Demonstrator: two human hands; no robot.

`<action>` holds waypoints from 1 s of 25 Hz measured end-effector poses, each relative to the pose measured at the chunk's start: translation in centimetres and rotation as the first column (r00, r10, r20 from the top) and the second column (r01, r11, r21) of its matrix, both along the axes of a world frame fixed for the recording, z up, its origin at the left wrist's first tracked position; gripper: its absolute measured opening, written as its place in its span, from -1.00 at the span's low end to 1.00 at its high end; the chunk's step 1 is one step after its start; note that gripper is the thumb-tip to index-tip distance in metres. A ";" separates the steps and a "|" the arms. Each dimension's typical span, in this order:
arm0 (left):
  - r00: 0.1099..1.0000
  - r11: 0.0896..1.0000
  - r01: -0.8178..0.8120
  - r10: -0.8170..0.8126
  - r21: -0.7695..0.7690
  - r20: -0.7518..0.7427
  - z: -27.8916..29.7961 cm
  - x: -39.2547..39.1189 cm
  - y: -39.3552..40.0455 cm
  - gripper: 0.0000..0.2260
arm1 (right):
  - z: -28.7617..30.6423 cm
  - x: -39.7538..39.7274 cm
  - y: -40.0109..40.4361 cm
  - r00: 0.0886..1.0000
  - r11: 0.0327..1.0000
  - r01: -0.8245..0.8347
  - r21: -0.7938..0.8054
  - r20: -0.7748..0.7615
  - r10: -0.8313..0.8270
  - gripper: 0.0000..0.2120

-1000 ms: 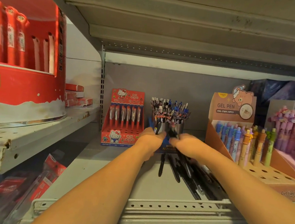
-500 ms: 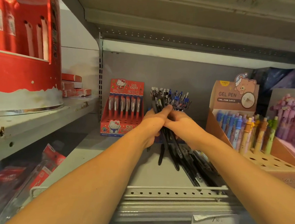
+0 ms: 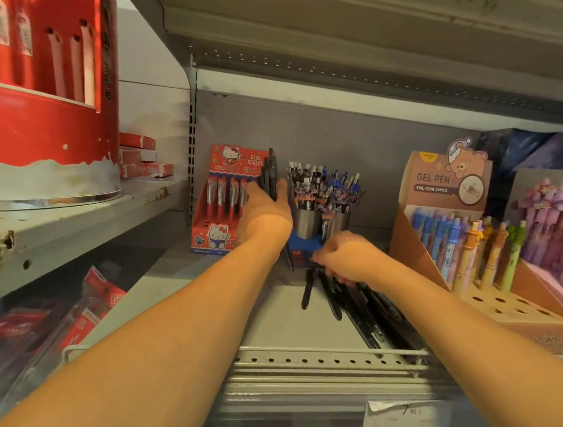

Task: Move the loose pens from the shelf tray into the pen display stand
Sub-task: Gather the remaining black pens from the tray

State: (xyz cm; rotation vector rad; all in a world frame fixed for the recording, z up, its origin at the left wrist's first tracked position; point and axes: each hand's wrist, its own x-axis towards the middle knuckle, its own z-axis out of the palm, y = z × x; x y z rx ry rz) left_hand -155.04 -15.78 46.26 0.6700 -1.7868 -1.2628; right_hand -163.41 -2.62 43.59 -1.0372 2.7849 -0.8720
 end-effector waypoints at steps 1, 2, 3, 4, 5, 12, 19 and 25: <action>1.000 1.000 0.007 -0.007 -0.026 0.012 0.0 0.1 0.3 -0.52 | -0.4 0.1 0.0 0.996 0.984 0.022 0.176 -0.083 -0.007 -0.62; 0.999 0.999 0.029 -0.027 -0.044 0.032 0.0 0.1 0.6 -0.49 | -0.7 0.4 -0.3 0.989 0.950 0.054 0.307 -0.147 -0.009 -0.54; 0.996 0.996 0.065 -0.062 -0.053 0.059 -0.1 0.1 0.8 -0.43 | -0.9 0.6 -0.6 0.979 0.913 0.096 0.397 -0.202 -0.015 -0.49; 0.991 0.992 0.108 -0.103 -0.057 0.084 -0.2 0.0 1.0 -0.38 | -1.1 0.9 -1.0 0.969 0.876 0.129 0.465 -0.248 -0.011 -0.45; 0.984 0.987 0.149 -0.141 -0.065 0.106 -0.4 -0.1 1.2 -0.34 | -1.1 1.2 -1.3 0.961 0.848 0.146 0.510 -0.276 0.000 -0.44; 0.945 0.950 0.310 -0.312 0.028 0.096 -1.8 -0.4 1.6 -0.43 | 0.0 3.0 -1.3 0.972 0.760 0.141 0.635 -0.235 0.016 -0.66; 0.919 0.900 0.370 -0.390 0.229 0.048 -2.3 -0.1 1.7 -0.38 | -0.4 2.1 -0.8 0.987 0.823 0.113 0.557 -0.158 -0.029 -0.69; 0.940 0.919 0.334 -0.341 0.208 -0.002 -1.4 -0.2 1.8 -0.22 | 0.4 1.1 -0.1 0.997 0.992 0.059 -0.112 0.054 -0.053 -0.61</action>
